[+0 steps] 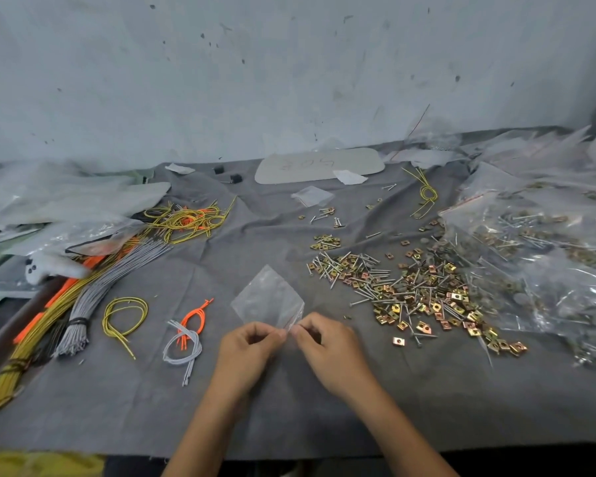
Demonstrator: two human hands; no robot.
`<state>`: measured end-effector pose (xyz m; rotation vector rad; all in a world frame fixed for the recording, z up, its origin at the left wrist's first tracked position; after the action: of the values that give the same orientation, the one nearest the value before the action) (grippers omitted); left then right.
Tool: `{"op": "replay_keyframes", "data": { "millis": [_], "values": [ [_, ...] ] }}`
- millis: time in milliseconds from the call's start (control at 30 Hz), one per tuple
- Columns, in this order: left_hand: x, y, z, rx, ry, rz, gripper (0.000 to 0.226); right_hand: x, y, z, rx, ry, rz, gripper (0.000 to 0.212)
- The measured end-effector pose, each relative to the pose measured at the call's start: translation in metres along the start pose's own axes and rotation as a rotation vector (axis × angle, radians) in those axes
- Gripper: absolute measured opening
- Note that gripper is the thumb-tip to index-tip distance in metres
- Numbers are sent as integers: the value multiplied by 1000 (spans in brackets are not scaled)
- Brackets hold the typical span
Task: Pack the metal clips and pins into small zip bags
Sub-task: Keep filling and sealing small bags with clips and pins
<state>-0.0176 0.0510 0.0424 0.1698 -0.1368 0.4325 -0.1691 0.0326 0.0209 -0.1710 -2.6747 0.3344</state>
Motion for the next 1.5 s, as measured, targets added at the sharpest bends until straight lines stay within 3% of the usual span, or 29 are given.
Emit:
{"op": "replay_keyframes", "data": {
  "millis": [133, 333, 467, 567, 733, 900, 1067, 1267, 1500],
  "values": [
    [-11, 0, -4, -213, -225, 130, 21, -1, -2, -5, 21, 45, 29, 24],
    [6, -10, 8, -318, -344, 373, 18, -2, 3, -10, 41, 108, 16, 26],
    [8, -5, 19, -531, -463, 248, 10, -2, 3, -9, 18, 74, 62, 27],
    [2, 3, 14, -653, -644, 99, 31, -3, 5, -10, 44, 84, 41, 28],
    [6, 6, 16, -814, -705, 126, 20, -3, 4, -8, -4, 106, 99, 32],
    [15, 5, 17, -822, -752, 136, 24, 2, 7, -7, 4, 89, 104, 24],
    [13, 5, 12, -725, -798, 125, 15, 0, 12, -10, 242, 126, -45, 5],
    [14, 3, 15, -648, -809, 79, 18, -8, 12, -9, 353, 338, -92, 35],
    [14, 13, 24, -733, -853, 75, 19, -11, 12, -12, 321, 377, -70, 31]
  ]
}}
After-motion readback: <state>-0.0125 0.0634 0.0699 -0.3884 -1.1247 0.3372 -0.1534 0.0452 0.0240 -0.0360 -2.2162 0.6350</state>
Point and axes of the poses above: each hand's wrist, its own y-axis away from the middle knuckle, its own x-axis out of the back of the hand, z = x × y, the point moved 1 cm from there along -y, towards the middle knuckle, and after that the axes turned 11 degrees about z, right-handed, at the moved point
